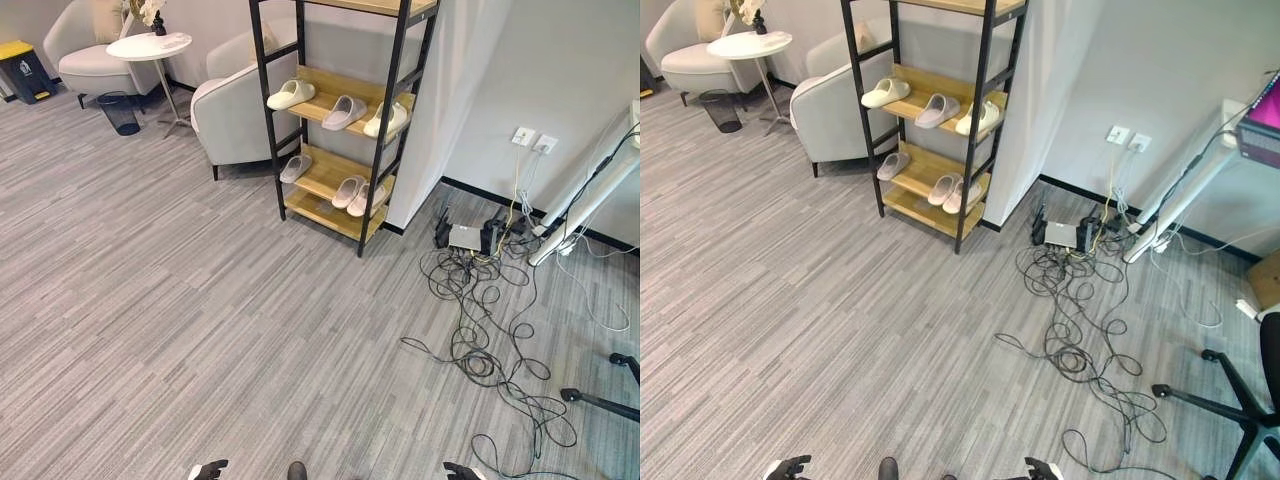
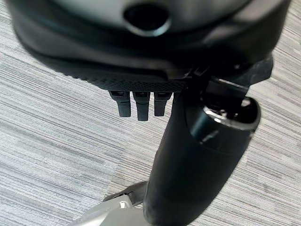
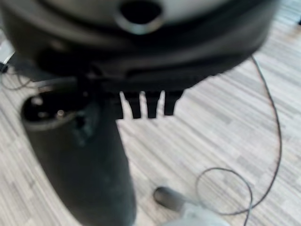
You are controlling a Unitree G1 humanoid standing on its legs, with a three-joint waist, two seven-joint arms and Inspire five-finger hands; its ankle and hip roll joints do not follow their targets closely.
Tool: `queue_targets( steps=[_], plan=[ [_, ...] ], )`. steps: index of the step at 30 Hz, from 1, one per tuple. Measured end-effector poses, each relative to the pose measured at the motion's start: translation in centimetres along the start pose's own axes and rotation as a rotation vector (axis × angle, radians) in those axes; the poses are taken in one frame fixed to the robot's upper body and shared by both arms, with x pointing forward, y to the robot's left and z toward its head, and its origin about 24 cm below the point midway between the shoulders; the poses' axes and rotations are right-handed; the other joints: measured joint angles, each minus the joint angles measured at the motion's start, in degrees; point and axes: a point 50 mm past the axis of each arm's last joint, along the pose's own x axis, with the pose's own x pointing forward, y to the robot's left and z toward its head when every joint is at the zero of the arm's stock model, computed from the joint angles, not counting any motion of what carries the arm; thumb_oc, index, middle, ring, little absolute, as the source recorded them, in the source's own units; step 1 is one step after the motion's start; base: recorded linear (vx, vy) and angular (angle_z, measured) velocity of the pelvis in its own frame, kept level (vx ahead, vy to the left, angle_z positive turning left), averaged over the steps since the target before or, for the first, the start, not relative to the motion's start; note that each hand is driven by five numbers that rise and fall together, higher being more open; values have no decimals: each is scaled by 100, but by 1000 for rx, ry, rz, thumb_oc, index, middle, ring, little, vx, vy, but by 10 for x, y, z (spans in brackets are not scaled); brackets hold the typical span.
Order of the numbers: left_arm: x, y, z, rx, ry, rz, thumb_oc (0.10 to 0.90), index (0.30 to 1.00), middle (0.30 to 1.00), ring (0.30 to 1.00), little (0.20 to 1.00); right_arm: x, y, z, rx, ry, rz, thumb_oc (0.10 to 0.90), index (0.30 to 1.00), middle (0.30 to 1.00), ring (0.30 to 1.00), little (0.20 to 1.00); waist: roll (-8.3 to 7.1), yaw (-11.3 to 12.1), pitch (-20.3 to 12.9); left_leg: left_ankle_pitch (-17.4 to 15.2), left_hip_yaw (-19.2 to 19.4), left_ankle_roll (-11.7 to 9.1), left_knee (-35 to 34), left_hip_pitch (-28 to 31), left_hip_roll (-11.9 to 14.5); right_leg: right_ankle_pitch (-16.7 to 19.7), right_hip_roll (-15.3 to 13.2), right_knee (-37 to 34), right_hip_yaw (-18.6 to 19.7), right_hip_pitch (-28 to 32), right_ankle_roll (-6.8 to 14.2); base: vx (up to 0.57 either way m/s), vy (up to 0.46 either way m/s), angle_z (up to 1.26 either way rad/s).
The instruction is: Arrange the slippers neatly on the shoe rack.
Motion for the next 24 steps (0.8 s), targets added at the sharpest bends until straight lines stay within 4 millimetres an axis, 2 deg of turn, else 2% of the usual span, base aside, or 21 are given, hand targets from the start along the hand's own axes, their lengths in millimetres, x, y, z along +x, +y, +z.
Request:
queue_targets(
  steps=[10, 15, 20, 23, 24],
  plan=[
    [0, -6, 2, 53, -13, -25, 800, 900, 900, 900, 900, -1, 2, -1, -31, -1, 10, 800, 900, 900, 900, 900, 94, -3, -104, -4, -59, -13, 1, -25, 6, -3, 13, 0, -55, -9, -10, 29, -47, 3],
    [0, -5, 2, 53, -12, -24, 800, 900, 900, 900, 900, 0, 2, -1, -41, -4, 11, 800, 900, 900, 900, 900, 75, 0, -175, 28, -59, -8, 6, -68, 31, -9, 38, 0, -55, -73, -28, -5, -64, 0],
    [1, -3, 7, 52, -23, -19, 800, 900, 900, 900, 900, 0, 1, 3, -40, -11, 8, 800, 900, 900, 900, 900, 66, 3, -144, 20, -88, -82, 307, -371, 56, -13, 65, 4, -93, -185, -89, -13, -72, 7],
    [3, -1, 21, 49, -52, -10, 800, 900, 900, 900, 900, 2, -2, 13, -41, -34, 0, 800, 900, 900, 900, 900, 48, 38, 131, -76, -67, -283, 891, -661, 77, -14, 56, 0, -108, -181, -243, 49, -48, 7],
    [5, 2, 27, 42, -67, -1, 800, 900, 900, 900, 900, 3, -2, 16, -41, -41, 0, 800, 900, 900, 900, 900, -73, 55, 248, -113, -16, -443, 1188, -815, 60, 54, -16, -2, -106, -179, -390, 75, 9, -4]
  ],
)
